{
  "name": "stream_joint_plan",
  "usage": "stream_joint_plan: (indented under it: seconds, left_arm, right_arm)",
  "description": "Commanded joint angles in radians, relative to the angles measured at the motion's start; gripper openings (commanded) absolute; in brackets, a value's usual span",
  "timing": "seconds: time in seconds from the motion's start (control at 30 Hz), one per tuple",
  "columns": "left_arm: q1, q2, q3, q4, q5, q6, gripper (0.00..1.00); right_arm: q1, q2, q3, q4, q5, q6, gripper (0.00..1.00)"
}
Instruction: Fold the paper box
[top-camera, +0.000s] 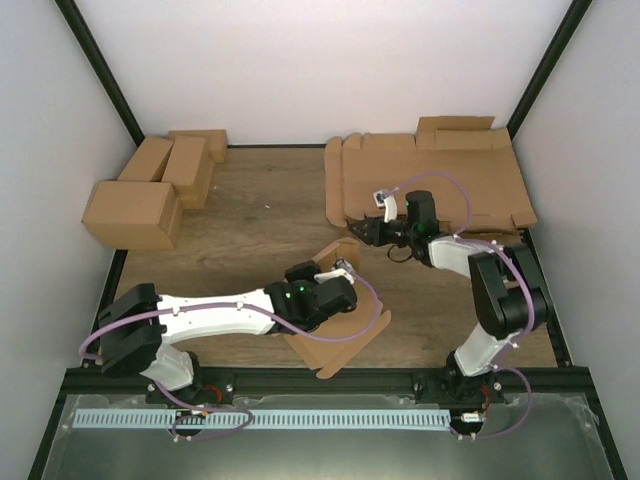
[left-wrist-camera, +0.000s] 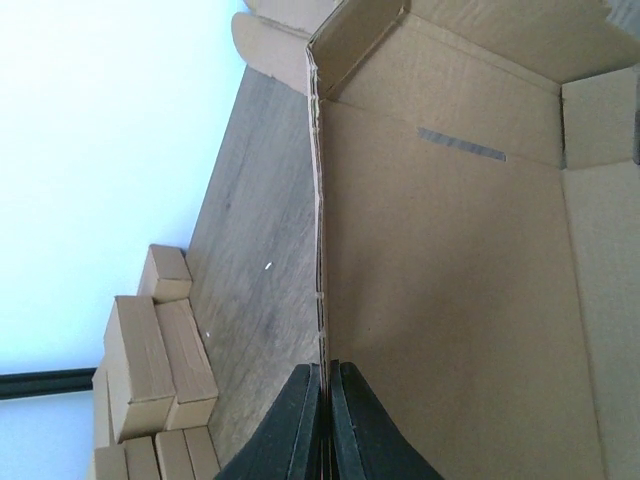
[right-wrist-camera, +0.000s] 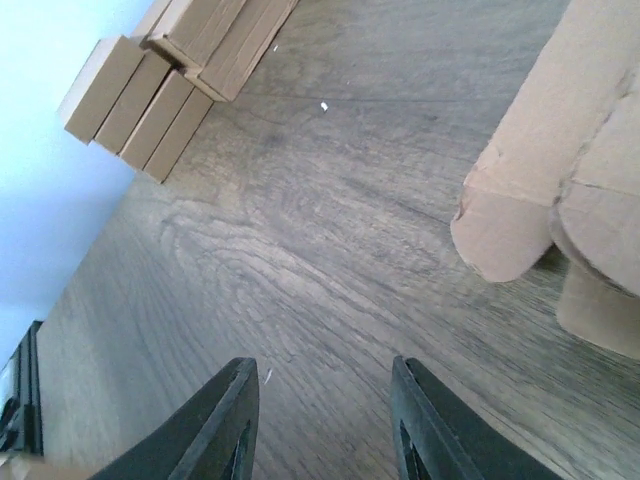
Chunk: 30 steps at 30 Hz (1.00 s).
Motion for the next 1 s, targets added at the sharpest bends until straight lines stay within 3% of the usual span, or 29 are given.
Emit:
stream_joint_plan:
  seconds: [0.0, 0.17, 0.47, 0.97]
  left_arm:
    - [-0.049, 0.026, -0.016, 0.021, -0.071, 0.014, 0.04]
    - [-0.107, 0.086, -0.02, 0.015, -0.122, 0.004, 0.04]
    - [-0.166, 0.193, 0.028, -0.042, -0.186, -0.05, 0.04]
    - [-0.169, 0.091, 0.046, -0.092, -0.122, -0.113, 0.04]
  right_arm:
    - [-0.009, 0.105, 0.079, -0.061, -0.159, 0.039, 0.36]
    - [-0.006, 0.132, 0.004, -0.002, -0.24, 0.076, 0.33]
    - [0.071, 0.022, -0.167, 0.056, -0.186, 0.15, 0.29]
    - [0.102, -0.176, -0.302, 0.035, -0.092, 0.192, 0.3]
